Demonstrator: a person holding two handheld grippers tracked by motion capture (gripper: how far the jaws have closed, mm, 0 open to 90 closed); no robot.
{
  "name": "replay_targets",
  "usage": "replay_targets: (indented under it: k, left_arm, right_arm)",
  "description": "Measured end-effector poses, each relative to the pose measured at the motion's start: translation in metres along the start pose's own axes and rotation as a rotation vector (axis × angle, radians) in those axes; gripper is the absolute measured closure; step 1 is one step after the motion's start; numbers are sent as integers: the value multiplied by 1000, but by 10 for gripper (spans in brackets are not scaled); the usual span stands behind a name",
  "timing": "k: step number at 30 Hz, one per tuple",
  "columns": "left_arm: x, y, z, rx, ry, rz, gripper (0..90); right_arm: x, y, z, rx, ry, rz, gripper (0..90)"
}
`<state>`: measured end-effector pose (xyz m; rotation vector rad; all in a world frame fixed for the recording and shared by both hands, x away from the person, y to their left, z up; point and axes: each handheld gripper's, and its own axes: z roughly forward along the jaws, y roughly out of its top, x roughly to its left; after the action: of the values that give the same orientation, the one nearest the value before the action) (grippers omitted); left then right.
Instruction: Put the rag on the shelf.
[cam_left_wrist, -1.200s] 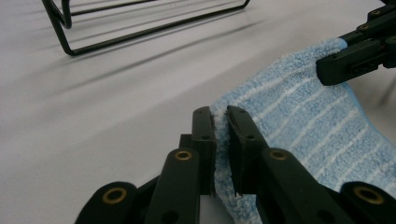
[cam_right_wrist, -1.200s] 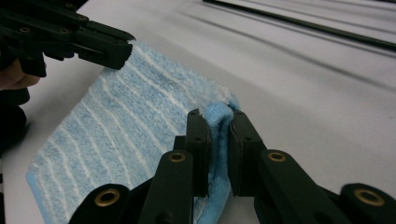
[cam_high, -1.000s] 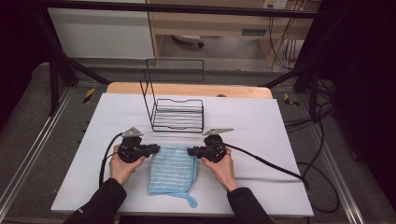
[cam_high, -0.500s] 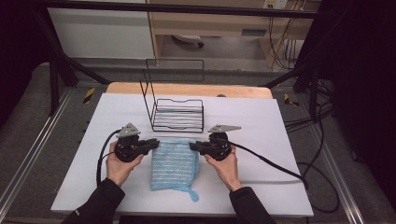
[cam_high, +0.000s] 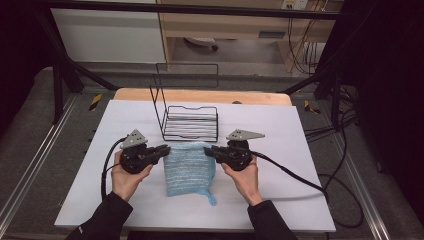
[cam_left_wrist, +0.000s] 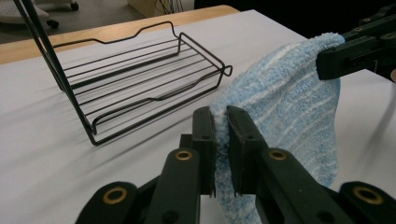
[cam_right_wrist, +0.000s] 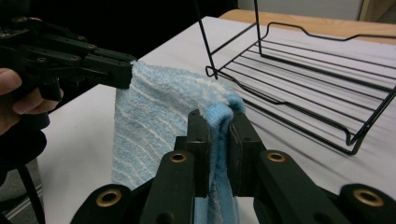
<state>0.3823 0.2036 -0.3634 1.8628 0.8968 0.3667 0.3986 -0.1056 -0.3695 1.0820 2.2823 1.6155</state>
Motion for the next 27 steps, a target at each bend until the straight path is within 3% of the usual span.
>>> replay_targets:
  k: [15, 27]
  left_arm:
    - [-11, 14, -13, -80, 18, 33, 819]
    - [-15, 41, -25, -181, 21, 52, 819]
  right_arm:
    - [17, 17, -20, -66, -18, -70, 817]
    - [31, 37, -37, -168, -59, -119, 819]
